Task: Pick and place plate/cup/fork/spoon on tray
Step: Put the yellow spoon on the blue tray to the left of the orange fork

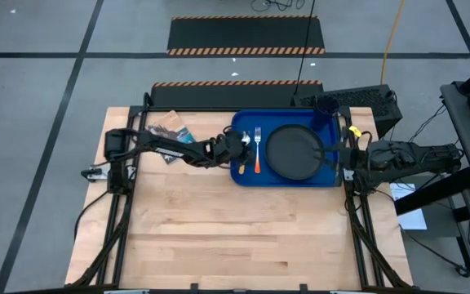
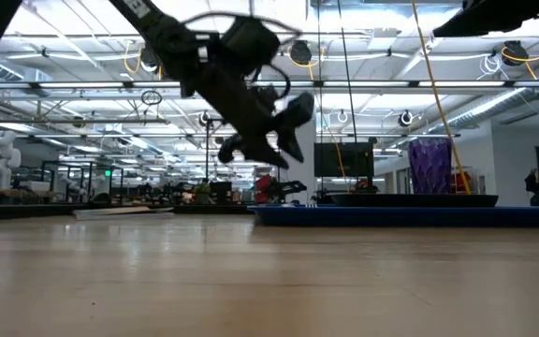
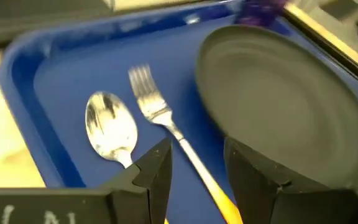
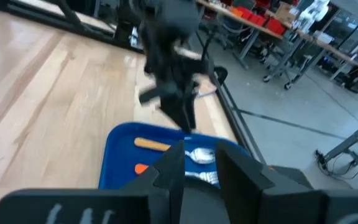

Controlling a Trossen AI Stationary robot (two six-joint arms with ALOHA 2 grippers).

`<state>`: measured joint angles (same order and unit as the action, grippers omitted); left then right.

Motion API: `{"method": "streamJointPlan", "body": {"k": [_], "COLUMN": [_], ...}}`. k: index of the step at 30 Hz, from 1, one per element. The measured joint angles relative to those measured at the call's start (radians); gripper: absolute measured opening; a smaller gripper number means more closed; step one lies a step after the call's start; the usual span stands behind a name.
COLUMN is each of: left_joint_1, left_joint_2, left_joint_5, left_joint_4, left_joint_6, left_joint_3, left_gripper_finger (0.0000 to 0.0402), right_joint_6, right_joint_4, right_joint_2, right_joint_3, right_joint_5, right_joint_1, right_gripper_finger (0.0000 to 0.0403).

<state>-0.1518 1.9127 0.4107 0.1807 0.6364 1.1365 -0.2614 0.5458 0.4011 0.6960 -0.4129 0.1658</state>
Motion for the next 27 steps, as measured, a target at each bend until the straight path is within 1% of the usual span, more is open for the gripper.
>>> {"method": "streamJointPlan", "body": {"k": [2,4,7,9,12,14,16,21,25,27], "left_joint_1": [0.012,0.019,0.019,0.011,-0.006,-0.016,-0.026,-0.052,-0.071,-0.075], "left_joint_2": [-0.04,-0.061,-0.073,-0.073,-0.073,-0.073,-0.073,-0.056,-0.003,0.031], "left_joint_5": [0.0,-0.005,-0.031,-0.065,-0.128,-0.151,-0.152,-0.16,-0.217,-0.223], "left_joint_4": [-0.049,-0.12,-0.326,-0.403,-0.406,-0.42,-0.411,-0.351,-0.318,-0.303], "left_joint_6": [-0.07,-0.117,-0.214,-0.304,-0.43,-0.482,-0.523,-0.585,-0.626,-0.639], "left_joint_3": [0.009,0.051,0.135,0.173,0.175,0.16,0.136,0.065,0.063,0.062], "left_gripper_finger": [0.0147,0.0147,0.0147,0.0147,0.0147,0.0147,0.0147,0.0147,0.0147,0.0147], "right_joint_6": [0.018,0.037,0.092,0.122,0.14,0.152,0.172,0.19,0.171,0.156], "right_joint_4": [0.019,0.023,0.03,0.023,0.001,-0.008,-0.012,-0.076,-0.169,-0.207], "right_joint_2": [0.002,0.007,0.018,0.025,0.033,0.039,0.049,0.076,0.106,0.119], "right_joint_3": [0.0,0.0,-0.003,-0.024,-0.061,-0.083,-0.106,-0.147,-0.163,-0.168], "right_joint_5": [0.0,-0.001,-0.001,-0.001,-0.002,-0.001,-0.001,-0.001,-0.001,-0.001], "right_joint_1": [0.0,0.0,0.0,0.0,0.0,0.0,0.0,0.0,0.0,0.0], "right_gripper_finger": [0.0084,0.0084,0.0084,0.0084,0.0084,0.0084,0.0084,0.0084,0.0084,0.0084]}}
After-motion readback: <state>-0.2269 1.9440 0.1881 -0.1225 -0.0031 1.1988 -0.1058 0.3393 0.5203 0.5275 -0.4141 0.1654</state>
